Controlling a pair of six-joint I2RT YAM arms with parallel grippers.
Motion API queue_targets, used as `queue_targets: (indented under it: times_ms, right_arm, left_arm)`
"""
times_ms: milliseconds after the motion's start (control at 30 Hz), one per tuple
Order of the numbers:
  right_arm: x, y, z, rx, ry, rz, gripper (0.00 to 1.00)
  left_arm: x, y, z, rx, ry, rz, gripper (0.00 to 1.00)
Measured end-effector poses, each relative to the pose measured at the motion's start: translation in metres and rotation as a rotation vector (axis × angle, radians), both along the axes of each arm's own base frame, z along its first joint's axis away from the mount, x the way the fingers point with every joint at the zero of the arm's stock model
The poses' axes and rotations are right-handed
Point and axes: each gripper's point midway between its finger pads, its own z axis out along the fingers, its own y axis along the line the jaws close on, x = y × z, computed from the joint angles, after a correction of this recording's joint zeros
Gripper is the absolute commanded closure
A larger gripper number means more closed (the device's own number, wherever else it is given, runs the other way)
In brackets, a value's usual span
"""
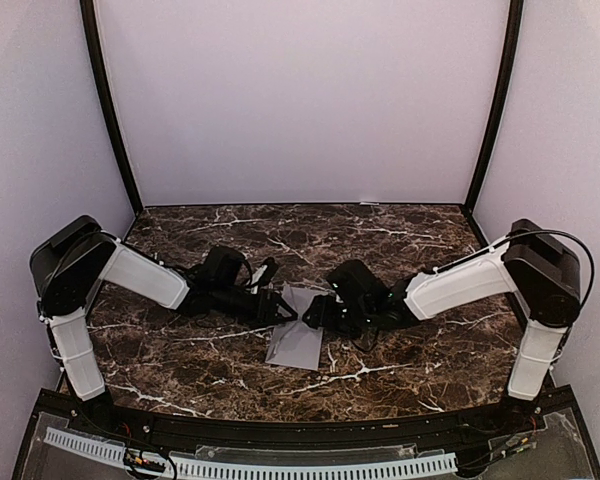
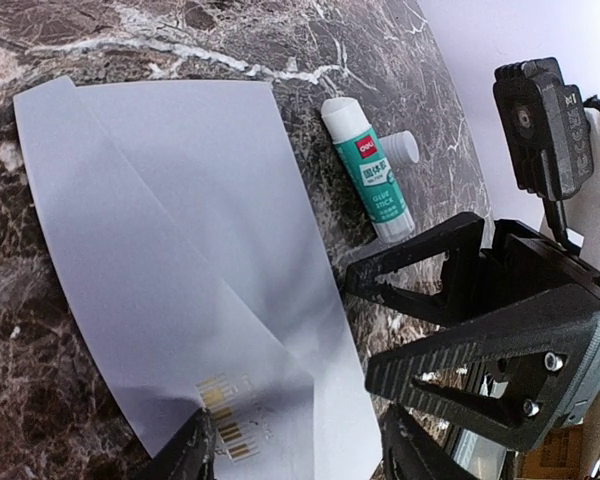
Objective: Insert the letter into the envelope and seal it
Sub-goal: Seal the envelope flap on the envelope.
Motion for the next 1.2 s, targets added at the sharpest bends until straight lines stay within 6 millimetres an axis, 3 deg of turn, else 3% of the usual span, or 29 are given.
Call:
queue_targets:
  times_ms: [133, 300, 433, 633, 900, 1200]
  right_arm:
    - [-0.003, -0.010, -0.001, -0.015, 0.009, -0.016, 0.52]
    - [0.000, -0.016, 0.014, -0.002, -0.022, -0.027, 0.63]
    - [0.004, -0.009, 0.035, 0.048, -0.067, -0.004, 0.76]
    - [0.009, 0.008, 0.039, 0.099, -0.067, 0.048, 0.90]
    - [0.013, 0.019, 0.027, 0.128, -0.033, 0.086, 0.94]
    - [0.016, 0.022, 0.030, 0.131, -0.045, 0.098, 0.94]
  left_arm:
    - [0.000, -0.001, 0.000, -0.006, 0.006, 0.002, 0.44]
    - [-0.001, -0.001, 0.000, -0.012, 0.009, 0.006, 0.46]
    - [-0.001, -0.001, -0.001, -0.014, 0.015, 0.008, 0.50]
    - [-0.001, 0.000, -0.004, -0.009, 0.026, 0.010, 0.61]
    - [-0.007, 0.004, -0.015, 0.013, 0.058, 0.011, 0.64]
    - [-0.007, 0.004, -0.016, 0.013, 0.057, 0.011, 0.66]
